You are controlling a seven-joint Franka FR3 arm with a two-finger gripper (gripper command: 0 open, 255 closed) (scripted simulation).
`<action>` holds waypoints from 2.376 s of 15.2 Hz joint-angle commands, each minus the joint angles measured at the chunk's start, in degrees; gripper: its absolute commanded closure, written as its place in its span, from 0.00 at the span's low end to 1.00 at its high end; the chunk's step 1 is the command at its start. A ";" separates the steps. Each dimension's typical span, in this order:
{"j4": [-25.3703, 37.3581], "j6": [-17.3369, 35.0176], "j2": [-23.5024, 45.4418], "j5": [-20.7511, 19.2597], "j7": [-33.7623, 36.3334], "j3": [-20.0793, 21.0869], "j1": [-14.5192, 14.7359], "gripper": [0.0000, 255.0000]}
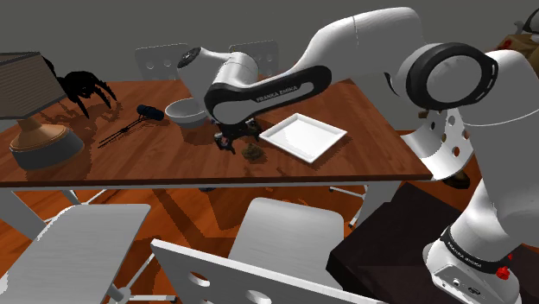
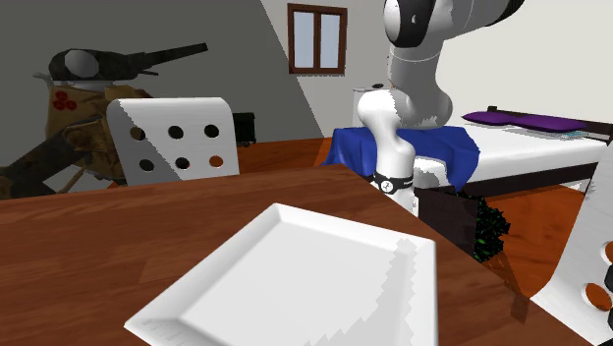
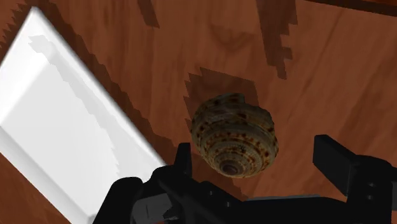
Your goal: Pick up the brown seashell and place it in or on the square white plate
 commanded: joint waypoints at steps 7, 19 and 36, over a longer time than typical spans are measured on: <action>-2.64 2.18 1.84 -6.20 -2.32 -1.91 1.14 0.00; -2.68 2.19 1.82 -6.20 -2.31 -1.91 1.14 1.00; 3.12 -4.15 0.26 -5.43 -5.63 -1.61 2.05 1.00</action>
